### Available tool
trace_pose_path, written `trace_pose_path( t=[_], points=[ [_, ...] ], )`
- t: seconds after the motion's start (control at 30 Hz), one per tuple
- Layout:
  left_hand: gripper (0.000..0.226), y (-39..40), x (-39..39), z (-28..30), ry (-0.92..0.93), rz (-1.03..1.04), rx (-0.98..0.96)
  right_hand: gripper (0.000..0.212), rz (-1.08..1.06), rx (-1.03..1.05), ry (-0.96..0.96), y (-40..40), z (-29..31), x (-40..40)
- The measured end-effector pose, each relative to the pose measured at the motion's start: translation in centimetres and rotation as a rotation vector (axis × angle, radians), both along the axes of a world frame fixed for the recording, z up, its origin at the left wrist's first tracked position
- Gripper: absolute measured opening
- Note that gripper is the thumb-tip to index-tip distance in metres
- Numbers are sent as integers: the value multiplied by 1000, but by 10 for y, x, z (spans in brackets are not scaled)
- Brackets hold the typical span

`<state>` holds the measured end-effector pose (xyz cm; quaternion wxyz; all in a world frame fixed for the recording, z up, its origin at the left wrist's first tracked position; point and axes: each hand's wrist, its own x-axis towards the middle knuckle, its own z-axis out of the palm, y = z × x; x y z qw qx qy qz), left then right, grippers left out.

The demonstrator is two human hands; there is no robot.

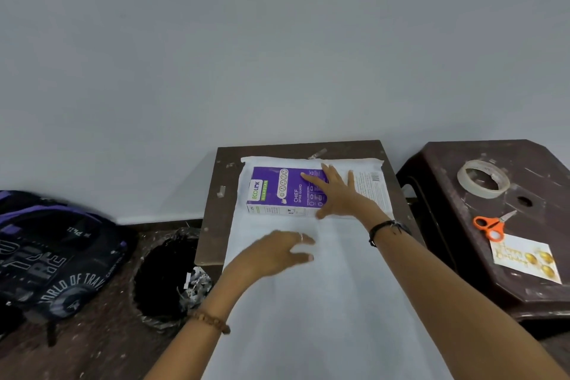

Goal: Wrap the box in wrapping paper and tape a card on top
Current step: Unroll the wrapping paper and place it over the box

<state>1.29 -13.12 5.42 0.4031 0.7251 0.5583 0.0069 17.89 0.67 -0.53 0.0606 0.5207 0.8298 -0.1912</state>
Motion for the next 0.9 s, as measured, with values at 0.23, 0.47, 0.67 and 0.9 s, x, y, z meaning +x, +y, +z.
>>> trace_pose_path(
  t=[0.23,0.47,0.67,0.9],
  points=[
    [45,54,3,11,150,250,359,100,23,36,8,-5,-2,2],
    [54,93,-3,-33,297,111,314,105,43,30,8,-22,-9,8],
    [61,83,-7,-72,438,54,504,98,6,28,42,-27,-10,8],
    [91,89,-9,-65,354,1,380,55,-269,75,365,12,24,4]
  ],
)
